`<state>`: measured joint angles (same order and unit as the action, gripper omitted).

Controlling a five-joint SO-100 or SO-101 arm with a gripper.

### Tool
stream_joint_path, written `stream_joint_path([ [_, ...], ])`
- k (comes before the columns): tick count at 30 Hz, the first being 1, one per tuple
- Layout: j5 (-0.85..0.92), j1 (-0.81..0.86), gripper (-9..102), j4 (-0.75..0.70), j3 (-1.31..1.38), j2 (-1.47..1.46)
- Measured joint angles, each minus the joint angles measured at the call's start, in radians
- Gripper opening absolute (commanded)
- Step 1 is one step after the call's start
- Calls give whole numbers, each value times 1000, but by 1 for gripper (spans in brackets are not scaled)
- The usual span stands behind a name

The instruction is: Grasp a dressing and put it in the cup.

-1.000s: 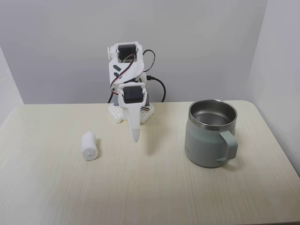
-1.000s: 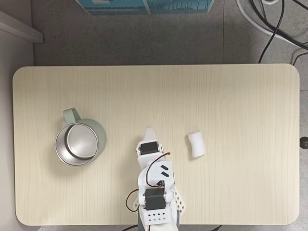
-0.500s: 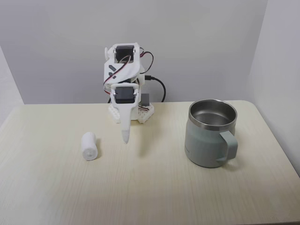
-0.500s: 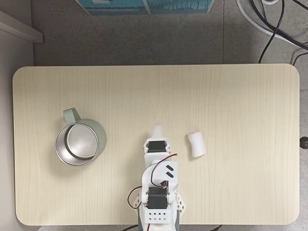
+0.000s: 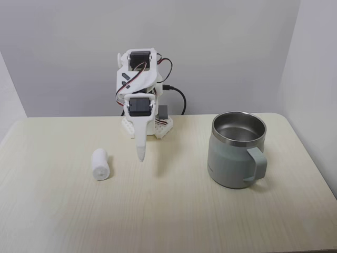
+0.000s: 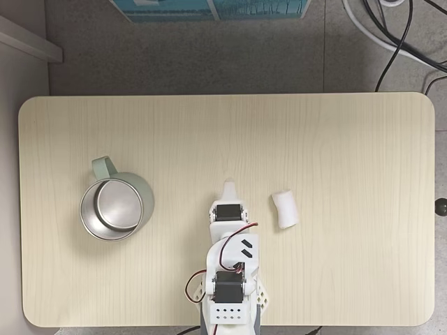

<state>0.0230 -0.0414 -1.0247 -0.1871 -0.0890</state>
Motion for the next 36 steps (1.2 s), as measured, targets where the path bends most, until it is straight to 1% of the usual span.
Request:
stream_joint_path([
  [4, 5, 0, 0, 0, 0, 0],
  [8, 52, 5, 0, 11, 0, 0],
  [12, 161, 2, 0, 8, -18, 5],
  [15, 258, -8, 1, -67, -107, 5],
  [18, 380, -46, 1, -176, -253, 32],
  [19, 419, -35, 1, -213, -310, 61],
  [21, 509, -54, 3, -287, -433, 150],
  [25, 699, -28, 8, -428, -669, 350],
  [31, 1081, 83, 16, -617, -865, 508],
  [36, 1410, 215, 18, -681, -954, 660],
])
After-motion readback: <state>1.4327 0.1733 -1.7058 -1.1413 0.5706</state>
